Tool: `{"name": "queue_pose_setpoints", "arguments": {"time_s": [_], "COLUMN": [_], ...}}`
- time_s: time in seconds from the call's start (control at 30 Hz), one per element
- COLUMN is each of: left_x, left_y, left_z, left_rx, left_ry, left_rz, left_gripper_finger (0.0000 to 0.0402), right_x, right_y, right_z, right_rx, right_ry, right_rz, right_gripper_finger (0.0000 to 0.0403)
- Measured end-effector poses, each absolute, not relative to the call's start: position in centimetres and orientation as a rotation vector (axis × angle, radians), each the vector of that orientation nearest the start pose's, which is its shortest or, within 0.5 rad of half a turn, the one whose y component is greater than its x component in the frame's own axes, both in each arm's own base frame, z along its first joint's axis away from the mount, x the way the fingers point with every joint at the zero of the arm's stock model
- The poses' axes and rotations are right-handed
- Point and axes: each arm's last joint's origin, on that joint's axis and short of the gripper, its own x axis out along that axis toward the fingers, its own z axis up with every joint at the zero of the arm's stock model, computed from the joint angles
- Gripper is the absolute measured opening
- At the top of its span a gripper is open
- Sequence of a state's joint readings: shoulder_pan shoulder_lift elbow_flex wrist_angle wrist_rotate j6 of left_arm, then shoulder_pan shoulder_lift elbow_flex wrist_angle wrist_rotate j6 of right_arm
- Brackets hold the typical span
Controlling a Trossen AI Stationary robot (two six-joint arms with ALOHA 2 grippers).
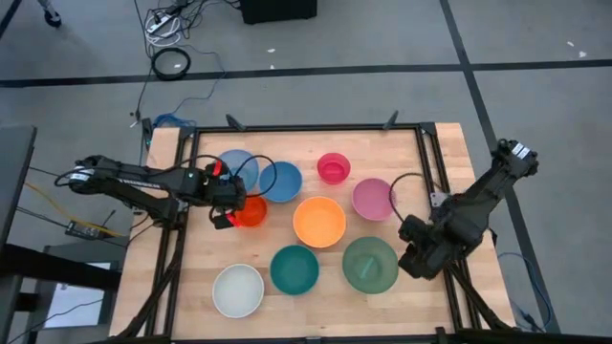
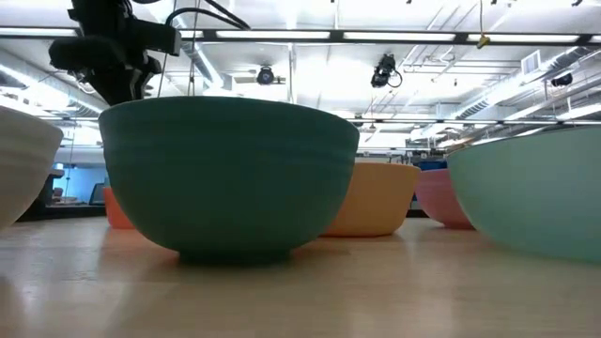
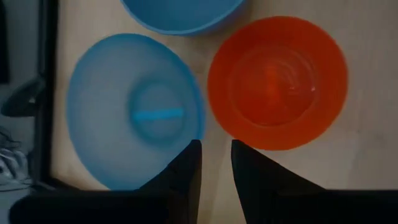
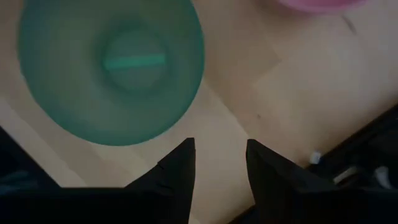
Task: Nest bowls inside each other
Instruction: Stack the green bowl on top of the blue bowl
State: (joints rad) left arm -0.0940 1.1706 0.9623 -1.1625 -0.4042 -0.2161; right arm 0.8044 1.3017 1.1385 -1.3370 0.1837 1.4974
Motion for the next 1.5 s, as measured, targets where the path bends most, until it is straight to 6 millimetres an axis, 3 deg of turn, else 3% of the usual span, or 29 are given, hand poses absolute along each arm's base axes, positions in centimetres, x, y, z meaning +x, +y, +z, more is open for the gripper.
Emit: {"name": "queue_pose_setpoints", "arguments": {"time_s": [0.27, 0.4, 0.53, 0.77, 1.07, 1.5], "left_x": [18.4, 17.7, 17.4, 17.1, 17.2, 17.2], "left_y": [-0.3, -0.1, 0.1, 0.5, 0.5, 0.5], "left_z": [26.2, 25.4, 23.9, 22.0, 21.9, 22.3], "left_rx": [0.349, 0.490, 0.503, 0.496, 0.476, 0.434], "left_ry": [1.344, 1.452, 1.508, 1.528, 1.507, 1.456], "left_rz": [0.407, 0.309, 0.168, 0.142, 0.169, 0.222], "left_gripper_finger": [0.0096, 0.0096, 0.0096, 0.0096, 0.0096, 0.0096], "right_x": [15.1, 15.1, 15.0, 14.9, 15.0, 15.4], "right_y": [17.5, 18.3, 18.8, 19.0, 19.0, 16.7], "right_z": [25.7, 25.4, 25.5, 25.5, 25.3, 21.0], "right_rx": [0.499, 0.507, 0.514, 0.540, 0.595, 0.539], "right_ry": [1.263, 1.164, 1.065, 1.041, 1.084, 1.072], "right_rz": [-0.616, -0.622, -0.611, -0.611, -0.637, -0.742], "right_gripper_finger": [0.0142, 0.0142, 0.0142, 0.0142, 0.0145, 0.0145]}}
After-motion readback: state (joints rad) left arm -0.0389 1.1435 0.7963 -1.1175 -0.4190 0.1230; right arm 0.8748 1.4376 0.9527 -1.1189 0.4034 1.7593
